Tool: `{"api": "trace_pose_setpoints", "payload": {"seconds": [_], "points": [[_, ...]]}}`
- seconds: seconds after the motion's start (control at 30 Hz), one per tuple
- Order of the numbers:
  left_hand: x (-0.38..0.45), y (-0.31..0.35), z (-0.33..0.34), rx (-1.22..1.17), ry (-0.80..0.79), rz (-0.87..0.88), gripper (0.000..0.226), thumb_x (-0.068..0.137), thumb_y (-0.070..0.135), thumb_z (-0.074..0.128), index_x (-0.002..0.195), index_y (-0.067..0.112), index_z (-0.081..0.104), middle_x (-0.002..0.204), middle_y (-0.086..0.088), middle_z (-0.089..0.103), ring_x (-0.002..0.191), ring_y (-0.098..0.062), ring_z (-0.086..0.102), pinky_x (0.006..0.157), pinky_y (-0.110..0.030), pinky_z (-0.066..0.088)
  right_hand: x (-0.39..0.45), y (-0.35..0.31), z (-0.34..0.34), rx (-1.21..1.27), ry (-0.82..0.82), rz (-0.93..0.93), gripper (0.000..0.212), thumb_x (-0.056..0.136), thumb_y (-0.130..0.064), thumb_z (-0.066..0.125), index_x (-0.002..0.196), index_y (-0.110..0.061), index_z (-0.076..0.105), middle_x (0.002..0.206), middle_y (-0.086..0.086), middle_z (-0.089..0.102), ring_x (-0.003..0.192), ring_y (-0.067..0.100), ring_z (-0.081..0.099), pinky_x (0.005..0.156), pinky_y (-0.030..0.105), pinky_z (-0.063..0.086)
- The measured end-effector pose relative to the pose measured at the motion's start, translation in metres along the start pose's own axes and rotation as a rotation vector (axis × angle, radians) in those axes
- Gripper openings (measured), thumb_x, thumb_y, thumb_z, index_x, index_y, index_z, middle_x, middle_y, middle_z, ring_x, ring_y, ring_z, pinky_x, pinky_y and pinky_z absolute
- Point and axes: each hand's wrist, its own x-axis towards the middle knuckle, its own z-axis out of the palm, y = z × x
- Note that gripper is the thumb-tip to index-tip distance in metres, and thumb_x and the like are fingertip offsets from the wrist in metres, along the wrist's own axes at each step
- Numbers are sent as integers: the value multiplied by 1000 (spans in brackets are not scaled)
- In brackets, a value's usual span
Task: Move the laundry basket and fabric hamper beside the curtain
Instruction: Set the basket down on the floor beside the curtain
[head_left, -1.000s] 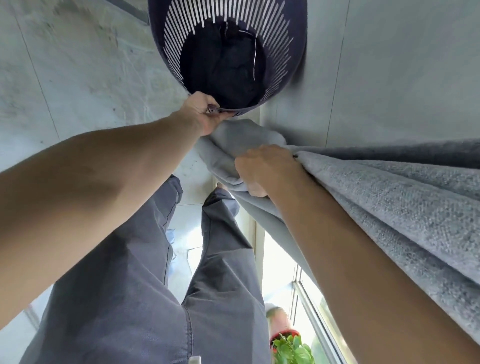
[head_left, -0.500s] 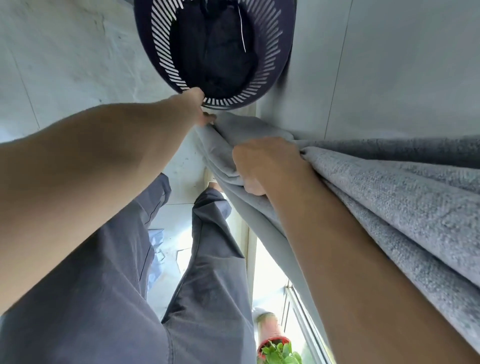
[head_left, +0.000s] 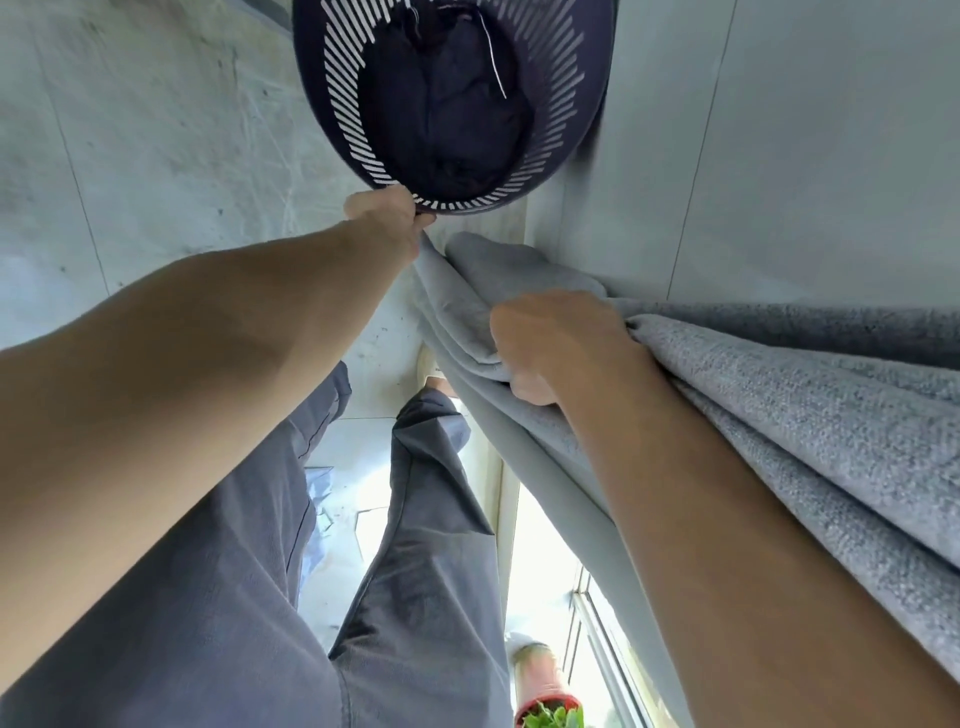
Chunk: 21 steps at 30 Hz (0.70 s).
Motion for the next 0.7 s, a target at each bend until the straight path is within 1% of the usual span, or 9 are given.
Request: {"api": "trace_pose_setpoints", "payload": {"seconds": [0.1, 0.13, 0.2, 0.3, 0.37, 0.43, 0.5, 0.57, 0.7], "points": [[1, 11, 2, 5, 97, -86, 27, 94, -3, 49, 119, 3, 60, 101, -12, 76, 70, -22, 77, 61, -30, 62, 4, 4, -9, 100, -57, 13, 35, 91, -13, 59, 63, -17, 38, 59, -3, 45, 49, 11, 40, 40, 26, 30], [-2, 16, 0, 34, 108, -82, 30, 93, -6, 52, 121, 2, 61, 101, -13, 76, 65, -22, 76, 56, -30, 62, 4, 4, -11, 86, -52, 28, 34, 89, -13, 62, 64, -18, 38, 60, -3, 47, 51, 12, 41, 42, 27, 30], [-8, 21, -6, 187, 46, -75, 29, 94, -7, 56, 122, -1, 62, 110, -14, 73, 73, -19, 73, 52, -27, 60, 4, 3, -10, 6, -30, 51, 31, 87, -16, 64, 66, -19, 41, 64, -3, 48, 54, 13, 40, 50, 29, 31], [-22, 24, -34, 342, -98, -103, 24, 101, 4, 50, 123, 3, 59, 116, -10, 69, 91, -20, 72, 64, -30, 62, 1, 1, -10, -57, 17, 67, 18, 88, -18, 63, 75, -18, 50, 66, -5, 44, 61, 17, 44, 64, 36, 40], [-31, 28, -58, 385, -131, -96, 24, 104, 10, 45, 124, 7, 58, 113, -7, 69, 93, -19, 72, 68, -31, 61, -2, -2, -11, -67, 58, 77, 17, 89, -18, 63, 79, -18, 49, 68, -6, 40, 73, 23, 49, 68, 37, 40], [-37, 28, -84, 416, -142, -103, 28, 104, 11, 46, 128, 7, 58, 114, -9, 70, 95, -20, 71, 72, -32, 59, -6, -4, -11, -84, 109, 85, 9, 90, -17, 61, 88, -21, 54, 77, -2, 51, 86, 28, 57, 68, 36, 38], [-43, 29, -115, 429, -125, -121, 30, 104, 11, 45, 130, 6, 58, 118, -11, 69, 101, -22, 69, 83, -34, 56, -9, -9, -10, -129, 139, 87, 11, 90, -14, 59, 86, -22, 53, 96, 4, 65, 89, 29, 59, 68, 36, 37], [-54, 29, -145, 412, -88, -130, 30, 105, 12, 44, 130, 5, 57, 123, -13, 68, 107, -24, 67, 92, -36, 53, -12, -14, -7, -151, 158, 89, 9, 91, -12, 57, 90, -21, 56, 106, 6, 67, 96, 30, 62, 68, 36, 37], [-80, 25, -185, 413, -37, -125, 28, 104, 11, 45, 127, 3, 58, 125, -15, 66, 109, -26, 66, 85, -34, 52, -15, -23, 6, -173, 167, 91, 26, 91, -11, 55, 116, -16, 61, 116, 8, 66, 108, 32, 62, 73, 35, 37]]}}
